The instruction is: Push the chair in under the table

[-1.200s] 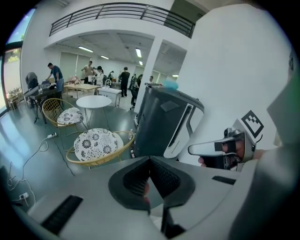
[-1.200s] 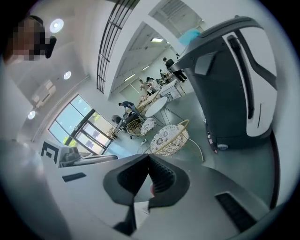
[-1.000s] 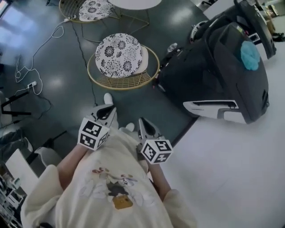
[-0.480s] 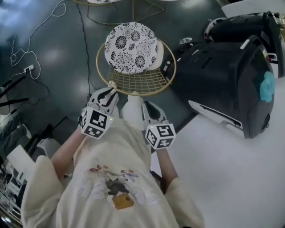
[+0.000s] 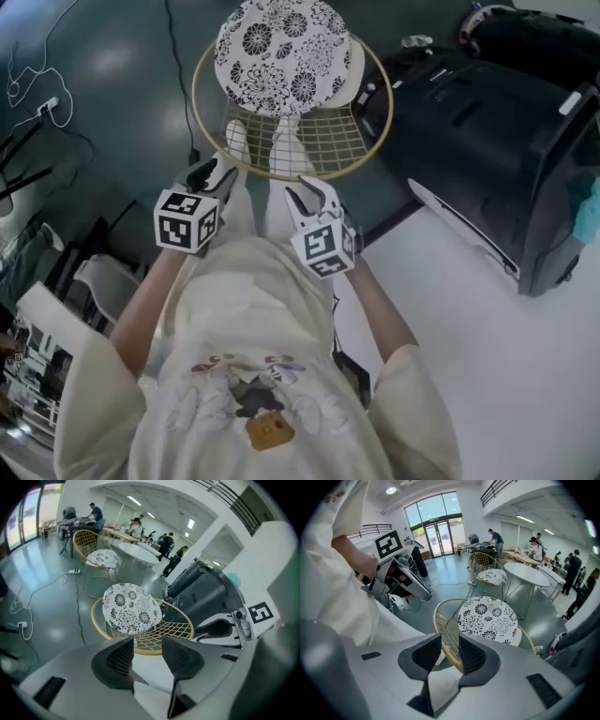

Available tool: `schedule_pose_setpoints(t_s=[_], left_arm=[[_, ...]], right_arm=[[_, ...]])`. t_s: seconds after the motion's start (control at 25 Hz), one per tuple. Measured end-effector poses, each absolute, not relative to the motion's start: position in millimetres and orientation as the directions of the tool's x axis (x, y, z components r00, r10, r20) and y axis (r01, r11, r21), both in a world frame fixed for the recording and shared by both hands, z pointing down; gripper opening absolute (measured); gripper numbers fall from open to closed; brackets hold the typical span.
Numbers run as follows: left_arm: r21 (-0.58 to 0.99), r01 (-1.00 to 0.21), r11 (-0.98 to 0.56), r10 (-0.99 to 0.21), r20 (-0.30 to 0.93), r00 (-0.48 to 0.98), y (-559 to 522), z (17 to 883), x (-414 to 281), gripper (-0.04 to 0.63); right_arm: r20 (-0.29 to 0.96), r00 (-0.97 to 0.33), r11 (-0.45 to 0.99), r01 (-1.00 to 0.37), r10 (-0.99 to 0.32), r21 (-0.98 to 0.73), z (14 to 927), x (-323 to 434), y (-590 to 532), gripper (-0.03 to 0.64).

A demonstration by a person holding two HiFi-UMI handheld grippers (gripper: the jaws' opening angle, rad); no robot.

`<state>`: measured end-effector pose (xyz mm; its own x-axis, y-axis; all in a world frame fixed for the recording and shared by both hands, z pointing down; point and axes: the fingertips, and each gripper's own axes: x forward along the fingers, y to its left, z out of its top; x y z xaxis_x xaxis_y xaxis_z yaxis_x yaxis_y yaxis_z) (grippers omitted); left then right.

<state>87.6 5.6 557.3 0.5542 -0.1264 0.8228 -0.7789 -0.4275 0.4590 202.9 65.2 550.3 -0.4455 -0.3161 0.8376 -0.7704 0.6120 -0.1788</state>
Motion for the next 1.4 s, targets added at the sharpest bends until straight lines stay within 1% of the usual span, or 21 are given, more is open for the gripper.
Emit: schedule_pose_setpoints(t_s=[0.2,0.32,0.56,0.68,0.84,0.96,1.16,1.28,1.4], left_arm=[[0.496,-0.822,-0.281,-0.133,0.828,0.545,-0.4,591.6,78.1,0.172],[0.519,-0.839,-0.164,-0.131,0.832,0.540,9.8,604.8,73.6,0.172],[0.592,-0.806,0.029,-0.151,0.799,0.582,10.8,623.0,72.0,0.172],[0.610,-0.790,0.062,-0.154,0.788,0.596,10.1,630.9,70.6,0.172],[0.618,-0.776,0.123,-0.157,0.785,0.600,6.4,648.0,65.6,0.172],[0.619,-0.775,0.126,-0.161,0.784,0.600,0.0,657.1,66.7,0.172],[0.628,-0.765,0.145,-0.176,0.777,0.605,3.2,657.5,69.3,0.158],[0.622,-0.776,0.107,-0.160,0.781,0.604,-1.6,656.4,66.9,0.156],[0.631,-0.772,0.070,-0.157,0.772,0.616,-3.8,658.7,67.4,0.156]], right_arm=[[0.845,-0.464,0.710,-0.687,-0.264,-0.156,575.4,185.4,54.1,0.100],[0.854,-0.480,0.753,-0.633,-0.202,-0.177,587.8,172.4,64.1,0.100],[0.890,-0.436,0.824,-0.548,-0.134,-0.145,610.9,163.9,63.9,0.100],[0.910,-0.404,0.864,-0.488,-0.097,-0.125,621.4,163.8,68.5,0.098],[0.925,-0.367,0.905,-0.420,-0.094,-0.074,631.8,163.1,71.8,0.083],[0.927,-0.363,0.923,-0.380,-0.089,-0.060,636.6,161.2,72.2,0.067],[0.917,-0.397,0.923,-0.367,-0.045,-0.114,633.3,161.2,78.4,0.063],[0.911,-0.411,0.915,-0.377,-0.028,-0.141,632.9,159.9,72.9,0.063],[0.911,-0.411,0.911,-0.390,-0.043,-0.133,633.9,160.0,71.5,0.063]])
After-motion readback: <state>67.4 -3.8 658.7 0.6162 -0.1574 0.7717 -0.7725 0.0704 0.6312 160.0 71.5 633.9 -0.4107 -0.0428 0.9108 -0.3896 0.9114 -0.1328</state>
